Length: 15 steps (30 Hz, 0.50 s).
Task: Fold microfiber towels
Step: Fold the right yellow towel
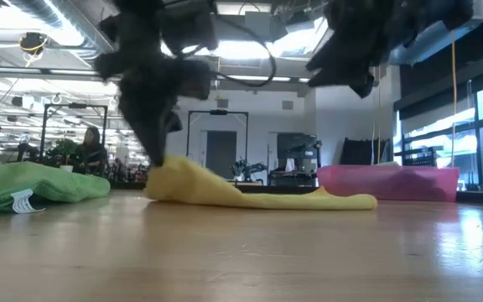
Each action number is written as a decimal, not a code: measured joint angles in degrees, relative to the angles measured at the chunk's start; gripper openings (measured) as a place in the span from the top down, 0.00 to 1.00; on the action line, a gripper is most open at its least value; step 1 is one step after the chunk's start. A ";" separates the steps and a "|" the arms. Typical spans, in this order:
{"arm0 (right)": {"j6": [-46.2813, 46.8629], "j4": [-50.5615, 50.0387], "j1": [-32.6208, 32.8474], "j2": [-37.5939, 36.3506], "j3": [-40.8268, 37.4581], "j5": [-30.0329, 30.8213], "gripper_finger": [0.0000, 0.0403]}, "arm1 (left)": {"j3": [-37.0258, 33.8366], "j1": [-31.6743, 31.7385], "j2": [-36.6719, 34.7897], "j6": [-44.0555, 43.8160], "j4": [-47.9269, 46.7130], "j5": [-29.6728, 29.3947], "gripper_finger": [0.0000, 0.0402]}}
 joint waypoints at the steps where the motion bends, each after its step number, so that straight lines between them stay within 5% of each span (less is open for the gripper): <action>1: -1.66 0.14 -0.05 1.14 0.00 0.25 0.62 | 1.11 0.37 0.00 -1.33 -0.38 0.46 0.99; 7: -10.47 4.10 -0.06 9.00 2.31 -1.63 0.61 | 5.71 2.59 -0.09 -7.42 -1.28 4.25 1.00; 15: -22.61 4.21 -0.33 22.20 17.57 -0.69 0.51 | 7.43 3.23 -0.11 -10.62 -2.31 9.80 1.00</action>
